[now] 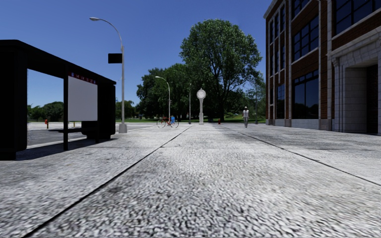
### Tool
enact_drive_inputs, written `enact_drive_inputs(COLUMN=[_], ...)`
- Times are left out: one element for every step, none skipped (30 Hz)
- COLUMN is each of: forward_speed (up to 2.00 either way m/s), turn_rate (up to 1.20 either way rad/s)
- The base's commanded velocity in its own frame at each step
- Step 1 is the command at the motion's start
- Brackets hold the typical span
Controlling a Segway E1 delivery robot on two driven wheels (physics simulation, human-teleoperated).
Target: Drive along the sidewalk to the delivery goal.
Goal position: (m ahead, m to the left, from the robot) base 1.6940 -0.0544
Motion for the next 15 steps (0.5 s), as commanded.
enact_drive_inputs(forward_speed=[1.29, 1.29, 1.3, 1.31, 1.31, 1.31, 1.31, 1.31, 1.31, 1.31, 1.31, 1.32, 1.32, 1.32, 1.32], turn_rate=[-0.27, -0.27, -0.14, -0.04, 0.0, 0.0, 0.0, 0.0, 0.0, 0.0, 0.0, 0.0, 0.0, 0.0, 0.0])
